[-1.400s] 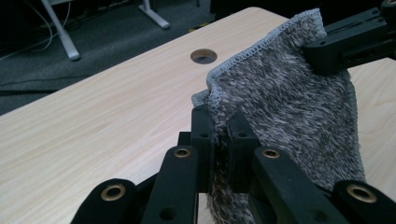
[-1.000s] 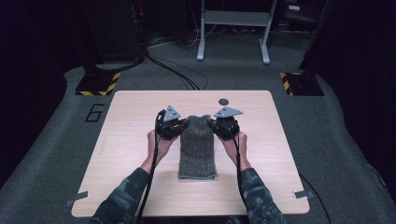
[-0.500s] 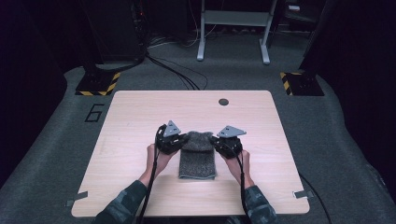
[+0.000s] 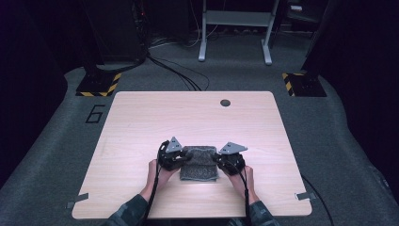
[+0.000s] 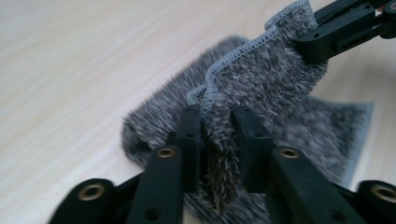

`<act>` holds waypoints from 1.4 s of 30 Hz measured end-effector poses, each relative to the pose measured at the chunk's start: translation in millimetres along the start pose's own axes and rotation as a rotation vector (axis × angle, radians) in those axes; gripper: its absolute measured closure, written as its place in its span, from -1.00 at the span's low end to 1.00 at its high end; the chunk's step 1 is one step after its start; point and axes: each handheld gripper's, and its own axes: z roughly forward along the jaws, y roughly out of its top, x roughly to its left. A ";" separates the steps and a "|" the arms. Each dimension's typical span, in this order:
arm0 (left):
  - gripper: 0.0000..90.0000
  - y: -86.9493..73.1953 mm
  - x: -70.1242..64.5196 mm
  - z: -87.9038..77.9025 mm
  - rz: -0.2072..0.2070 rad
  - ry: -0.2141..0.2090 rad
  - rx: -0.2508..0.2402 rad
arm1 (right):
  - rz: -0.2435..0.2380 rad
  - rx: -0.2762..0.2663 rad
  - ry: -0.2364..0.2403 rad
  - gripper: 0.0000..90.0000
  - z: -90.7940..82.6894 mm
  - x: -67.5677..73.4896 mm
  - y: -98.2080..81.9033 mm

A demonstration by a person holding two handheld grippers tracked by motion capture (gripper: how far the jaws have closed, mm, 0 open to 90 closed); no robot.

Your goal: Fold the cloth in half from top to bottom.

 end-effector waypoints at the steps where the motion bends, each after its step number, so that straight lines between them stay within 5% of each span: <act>1: 0.44 -2.9 -2.2 -0.2 -0.005 0.000 0.010 | 0.000 0.005 0.007 0.86 -1.0 1.9 -3.1; 7: -0.18 -12.7 -11.0 -19.9 -0.015 -0.019 0.023 | 0.032 0.000 0.052 0.60 -22.2 6.6 -17.4; 13: -0.33 -8.3 -7.3 -48.6 -0.039 0.005 -0.059 | 0.064 -0.048 0.058 0.37 -46.8 1.7 -13.3; 16: -0.36 -3.5 0.0 -47.5 -0.058 0.039 -0.071 | 0.066 -0.047 0.046 0.28 -42.8 -2.3 -6.8; 19: -0.41 -3.0 3.3 -38.2 -0.065 0.053 -0.030 | 0.085 -0.008 0.038 0.15 -26.9 -3.6 -2.0; 24: -0.43 -19.3 -4.8 -10.8 -0.021 0.055 0.121 | 0.080 0.119 0.024 -0.13 -2.3 5.0 -10.2; 29: -0.49 -33.5 -8.8 -8.2 -0.018 0.068 0.145 | 0.073 0.172 0.022 -0.35 5.8 7.8 -26.5; 42: -0.57 -43.2 -8.2 -14.1 -0.027 0.093 0.123 | 0.068 0.173 -0.015 -0.62 5.1 4.3 -36.1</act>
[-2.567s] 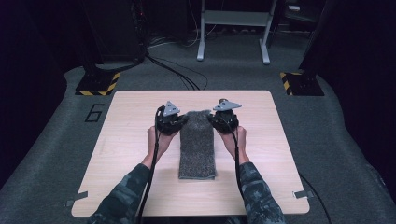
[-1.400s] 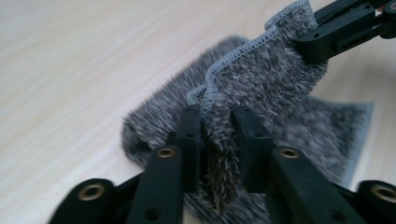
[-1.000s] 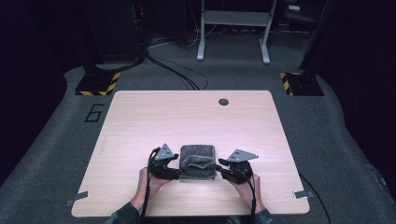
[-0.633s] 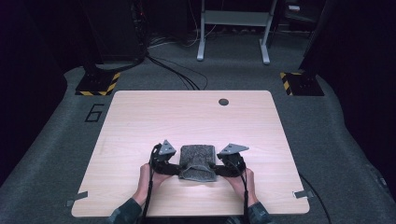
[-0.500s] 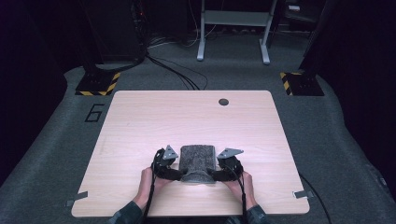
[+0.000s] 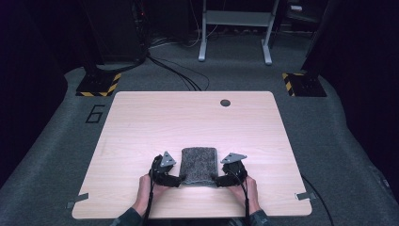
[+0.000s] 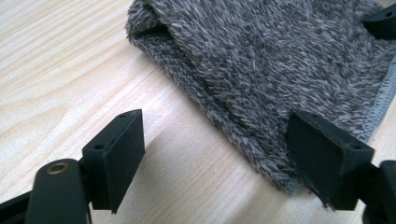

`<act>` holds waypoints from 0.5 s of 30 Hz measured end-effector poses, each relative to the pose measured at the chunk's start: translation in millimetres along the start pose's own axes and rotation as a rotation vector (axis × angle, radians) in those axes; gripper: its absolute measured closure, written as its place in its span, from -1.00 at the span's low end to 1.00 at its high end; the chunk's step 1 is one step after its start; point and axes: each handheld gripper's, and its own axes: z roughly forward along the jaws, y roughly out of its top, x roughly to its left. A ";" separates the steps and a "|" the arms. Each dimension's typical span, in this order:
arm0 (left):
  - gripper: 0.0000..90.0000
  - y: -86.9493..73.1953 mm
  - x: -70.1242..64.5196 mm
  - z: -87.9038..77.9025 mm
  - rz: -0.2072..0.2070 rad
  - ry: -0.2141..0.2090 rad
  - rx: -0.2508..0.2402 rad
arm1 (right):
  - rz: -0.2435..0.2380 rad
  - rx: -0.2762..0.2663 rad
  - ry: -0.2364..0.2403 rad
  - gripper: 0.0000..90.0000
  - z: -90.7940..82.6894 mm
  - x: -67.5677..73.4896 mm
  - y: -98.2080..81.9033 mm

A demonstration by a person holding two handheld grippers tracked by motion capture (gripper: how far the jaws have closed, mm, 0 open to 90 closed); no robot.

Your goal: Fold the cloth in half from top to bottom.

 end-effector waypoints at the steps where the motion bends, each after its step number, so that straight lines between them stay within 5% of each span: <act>1: -0.60 -0.2 0.6 0.4 -0.011 0.004 -0.006 | 0.002 -0.003 -0.003 -0.64 0.5 0.2 0.5; 9: -0.70 -5.6 8.7 -17.2 -0.065 0.007 -0.058 | 0.031 -0.053 0.007 -0.71 -17.4 -5.0 -3.7; 15: -0.74 -19.5 20.2 -36.6 -0.091 0.069 -0.069 | 0.095 -0.083 -0.034 -0.74 -44.9 -22.3 -22.8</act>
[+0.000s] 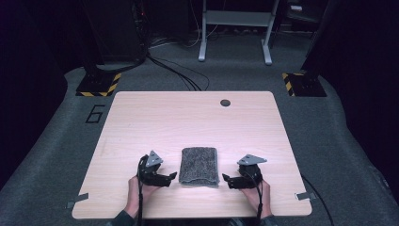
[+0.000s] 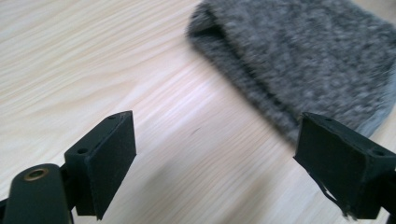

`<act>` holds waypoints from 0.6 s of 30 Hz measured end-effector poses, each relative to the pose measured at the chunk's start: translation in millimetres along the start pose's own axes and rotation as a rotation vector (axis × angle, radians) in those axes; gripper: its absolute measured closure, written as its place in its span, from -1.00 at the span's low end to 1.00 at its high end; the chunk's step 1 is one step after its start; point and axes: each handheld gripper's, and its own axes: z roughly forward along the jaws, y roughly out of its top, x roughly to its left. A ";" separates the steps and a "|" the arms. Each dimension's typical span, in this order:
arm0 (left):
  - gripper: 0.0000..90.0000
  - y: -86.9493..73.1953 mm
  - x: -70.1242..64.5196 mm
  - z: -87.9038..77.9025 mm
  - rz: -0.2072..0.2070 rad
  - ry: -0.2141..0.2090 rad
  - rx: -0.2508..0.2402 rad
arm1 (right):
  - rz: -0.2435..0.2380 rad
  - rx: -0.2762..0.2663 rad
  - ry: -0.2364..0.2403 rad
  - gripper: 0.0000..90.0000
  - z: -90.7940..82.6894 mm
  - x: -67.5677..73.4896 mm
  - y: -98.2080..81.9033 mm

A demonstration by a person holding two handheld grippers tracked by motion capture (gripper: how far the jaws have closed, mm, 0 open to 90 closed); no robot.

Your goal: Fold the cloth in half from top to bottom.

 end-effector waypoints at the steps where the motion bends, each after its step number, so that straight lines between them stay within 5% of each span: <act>1: -0.75 -4.2 3.4 -3.6 -0.006 0.020 0.003 | 0.006 -0.005 -0.016 -0.74 -5.0 -4.6 -4.1; 3: -0.76 -6.7 6.4 -6.5 -0.004 0.025 0.011 | 0.025 -0.001 -0.048 -0.75 -14.0 -14.6 -13.9; 6: -0.79 -24.1 20.6 -18.5 -0.051 0.087 0.021 | 0.065 0.009 -0.102 -0.76 -27.0 -32.3 -32.2; 11: -0.84 -39.8 34.5 -25.1 -0.106 0.118 0.043 | 0.125 0.031 -0.178 -0.80 -41.4 -53.4 -55.2; 18: -0.87 -43.1 36.6 -24.3 -0.108 0.149 0.056 | 0.117 0.025 -0.227 -0.83 -44.4 -60.8 -64.0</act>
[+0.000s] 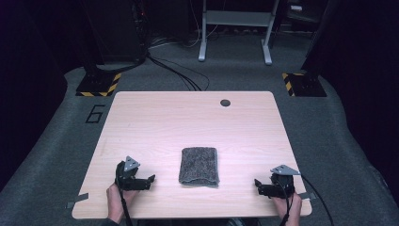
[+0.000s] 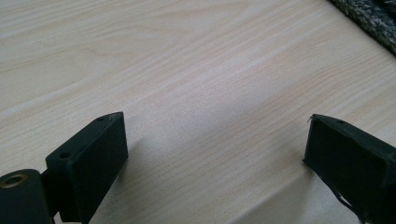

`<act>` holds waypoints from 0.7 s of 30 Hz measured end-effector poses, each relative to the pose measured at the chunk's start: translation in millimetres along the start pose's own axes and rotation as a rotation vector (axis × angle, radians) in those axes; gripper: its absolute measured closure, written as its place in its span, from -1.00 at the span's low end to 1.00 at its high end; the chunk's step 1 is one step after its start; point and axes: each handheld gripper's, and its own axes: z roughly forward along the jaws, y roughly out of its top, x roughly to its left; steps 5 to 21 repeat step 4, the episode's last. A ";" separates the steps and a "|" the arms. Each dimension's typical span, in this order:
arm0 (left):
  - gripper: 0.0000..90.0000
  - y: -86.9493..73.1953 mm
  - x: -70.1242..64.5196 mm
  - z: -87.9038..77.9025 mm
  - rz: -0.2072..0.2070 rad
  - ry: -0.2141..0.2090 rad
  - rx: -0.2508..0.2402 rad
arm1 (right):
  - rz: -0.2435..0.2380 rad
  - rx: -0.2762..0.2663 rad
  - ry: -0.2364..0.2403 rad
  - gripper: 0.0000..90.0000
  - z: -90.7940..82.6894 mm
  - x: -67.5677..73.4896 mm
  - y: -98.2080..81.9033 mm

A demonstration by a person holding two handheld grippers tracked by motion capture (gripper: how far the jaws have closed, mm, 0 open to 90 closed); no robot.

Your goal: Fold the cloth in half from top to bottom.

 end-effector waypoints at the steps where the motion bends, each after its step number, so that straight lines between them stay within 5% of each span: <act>1: -0.88 -0.1 -0.5 0.7 0.003 0.008 -0.004 | -0.005 0.002 0.002 -0.85 0.4 -0.7 0.3; 21: -0.92 0.0 0.0 1.4 0.002 0.018 0.000 | -0.010 0.005 0.003 -0.86 0.9 -1.3 0.6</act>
